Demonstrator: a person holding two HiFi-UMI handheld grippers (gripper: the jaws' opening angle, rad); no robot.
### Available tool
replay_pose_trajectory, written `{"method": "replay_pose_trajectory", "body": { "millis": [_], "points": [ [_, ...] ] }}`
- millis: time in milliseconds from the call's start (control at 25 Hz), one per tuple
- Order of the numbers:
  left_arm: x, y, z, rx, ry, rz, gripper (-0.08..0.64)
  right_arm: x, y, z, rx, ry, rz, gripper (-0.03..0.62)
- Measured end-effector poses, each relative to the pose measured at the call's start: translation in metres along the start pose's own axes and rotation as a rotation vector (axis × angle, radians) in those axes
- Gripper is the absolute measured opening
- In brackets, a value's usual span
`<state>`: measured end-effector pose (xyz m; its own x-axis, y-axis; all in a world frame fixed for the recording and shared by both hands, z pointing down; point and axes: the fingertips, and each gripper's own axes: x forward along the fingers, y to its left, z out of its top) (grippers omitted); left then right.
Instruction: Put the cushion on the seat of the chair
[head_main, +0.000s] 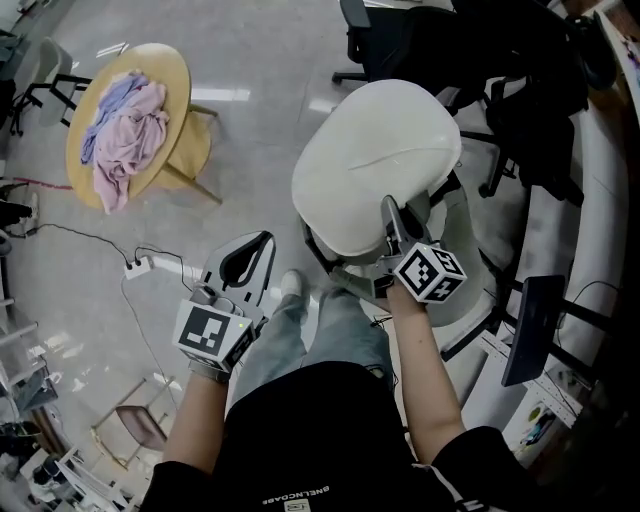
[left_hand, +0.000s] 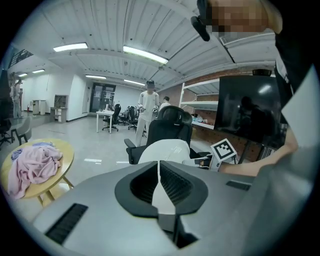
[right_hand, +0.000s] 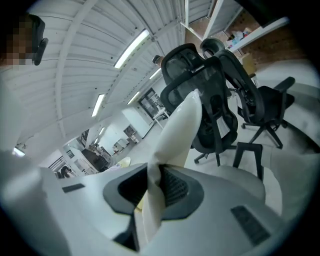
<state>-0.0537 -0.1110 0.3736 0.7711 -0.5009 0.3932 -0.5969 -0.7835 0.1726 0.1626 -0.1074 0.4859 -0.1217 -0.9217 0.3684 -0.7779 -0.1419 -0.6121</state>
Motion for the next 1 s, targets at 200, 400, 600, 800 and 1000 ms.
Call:
{"method": "replay_pose_trajectory", "body": {
  "millis": [200, 400, 600, 800, 1000],
  "points": [
    [0.012, 0.004, -0.013, -0.035, 0.030, 0.017, 0.014, 0.017, -0.038, -0.008, 0.064, 0.004, -0.044, 0.066],
    [0.026, 0.003, -0.033, -0.034, 0.079, 0.025, 0.014, 0.032, -0.072, -0.031, 0.121, 0.040, -0.080, 0.066],
    [0.035, 0.007, -0.051, -0.041, 0.100, 0.037, 0.014, 0.047, -0.098, -0.061, 0.204, 0.069, -0.107, 0.066],
    [0.040, 0.009, -0.069, -0.075, 0.136, 0.056, 0.014, 0.059, -0.124, -0.084, 0.245, 0.100, -0.137, 0.066],
    [0.044, 0.009, -0.084, -0.097, 0.157, 0.071, 0.014, 0.069, -0.152, -0.104, 0.259, 0.129, -0.173, 0.066]
  ]
}}
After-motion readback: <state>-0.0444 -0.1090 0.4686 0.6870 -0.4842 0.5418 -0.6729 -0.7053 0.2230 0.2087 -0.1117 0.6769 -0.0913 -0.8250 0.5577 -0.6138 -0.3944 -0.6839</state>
